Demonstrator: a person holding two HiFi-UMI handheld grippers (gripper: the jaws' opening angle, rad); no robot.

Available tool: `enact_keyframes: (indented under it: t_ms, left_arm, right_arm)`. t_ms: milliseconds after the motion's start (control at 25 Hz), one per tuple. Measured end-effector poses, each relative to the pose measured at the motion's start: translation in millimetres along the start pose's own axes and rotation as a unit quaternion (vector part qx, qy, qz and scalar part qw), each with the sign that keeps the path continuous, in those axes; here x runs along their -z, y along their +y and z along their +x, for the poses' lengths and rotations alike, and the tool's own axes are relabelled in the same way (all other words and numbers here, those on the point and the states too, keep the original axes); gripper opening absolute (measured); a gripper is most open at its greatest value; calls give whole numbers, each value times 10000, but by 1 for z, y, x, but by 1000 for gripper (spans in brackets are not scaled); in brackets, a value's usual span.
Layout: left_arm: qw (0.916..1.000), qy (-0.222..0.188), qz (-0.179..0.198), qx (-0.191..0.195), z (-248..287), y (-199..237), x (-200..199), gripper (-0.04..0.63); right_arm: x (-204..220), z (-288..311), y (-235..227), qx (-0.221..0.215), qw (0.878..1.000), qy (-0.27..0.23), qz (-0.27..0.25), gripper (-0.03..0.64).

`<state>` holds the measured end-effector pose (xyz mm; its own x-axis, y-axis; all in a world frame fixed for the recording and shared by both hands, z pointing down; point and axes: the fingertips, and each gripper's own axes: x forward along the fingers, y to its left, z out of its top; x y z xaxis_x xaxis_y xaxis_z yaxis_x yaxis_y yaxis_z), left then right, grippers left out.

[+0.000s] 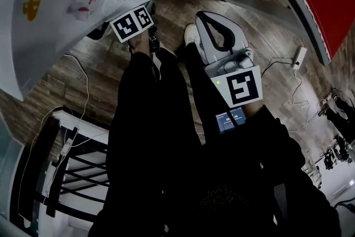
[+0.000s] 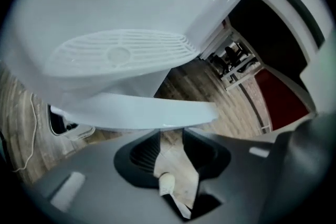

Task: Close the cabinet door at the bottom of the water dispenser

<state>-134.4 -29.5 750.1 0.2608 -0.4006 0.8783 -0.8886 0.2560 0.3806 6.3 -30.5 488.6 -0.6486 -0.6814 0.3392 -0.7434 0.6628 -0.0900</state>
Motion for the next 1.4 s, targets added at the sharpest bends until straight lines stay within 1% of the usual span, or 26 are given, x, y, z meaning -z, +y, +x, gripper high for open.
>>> enact_keyframes:
  t_ms: [80,200,280,360,480,680,760,840,880,920,960,1000,1080,1160,1200,1320,1360,1400]
  left_arm:
    - [9999,-62,131,-38,5,-1,-15,133]
    - [9990,-333,205,-224,10,5,-34,146]
    - [9982,-456,152,-350,12,11,-43,163]
    - [9982,-476,12,-369,15,15,-48,163]
    - [9967,-627,-326,-408,16,23,-56,161]
    - [9879,-983,-1113,-445,16,29,-65,160]
    - [9812,-1127,-1494,-479,18,30,-70,160]
    - [9702,-1358,-1935,-525,18,33,-74,147]
    - [9657,-1482,-2059,-562,17,35,-76,137]
    - [9630,-1578,-2100,-592,17,35,-78,137]
    - [9628,-1624,-2078,-590,17,34,-79,133]
    - [9647,-1617,-2003,-561,18,32,-80,120]
    - [9718,-1511,-1742,-497,20,27,-81,116]
    - [9770,-1385,-1586,-345,20,21,-78,92]
    - [9784,-1319,-1577,-211,21,17,-76,77]
    - [9792,-1163,-1654,159,25,4,-68,71]
    - [9791,-1140,-1671,215,26,0,-66,70]
    - [9795,-1133,-1651,226,26,-2,-66,56]
  right_arm:
    - [5,0,-5,35,10000,34,42,-2]
    - [9,3,-8,44,9999,85,54,-2]
    - [10,6,-10,35,9999,116,32,-2]
    - [12,10,-14,43,9999,149,0,-2]
    - [11,16,-22,102,9999,137,-3,-2]
    - [14,19,-31,154,9998,146,14,-2]
    - [14,21,-30,156,9998,136,34,-2]
    - [14,23,-28,126,9998,136,40,-2]
    - [14,24,-28,109,9998,147,41,-2]
    - [16,24,-28,95,9998,162,42,-2]
    - [17,25,-29,79,9998,172,41,-2]
    - [18,25,-30,51,9998,174,32,-2]
    - [20,27,-30,-47,9998,170,-36,-2]
    - [21,29,-31,-115,9997,176,-115,-2]
    - [22,31,-33,-117,9997,181,-142,-2]
    - [22,37,-40,-75,9996,211,-175,-2]
    - [22,39,-42,-67,9996,220,-190,-2]
    - [21,42,-43,-60,9995,220,-220,-2]
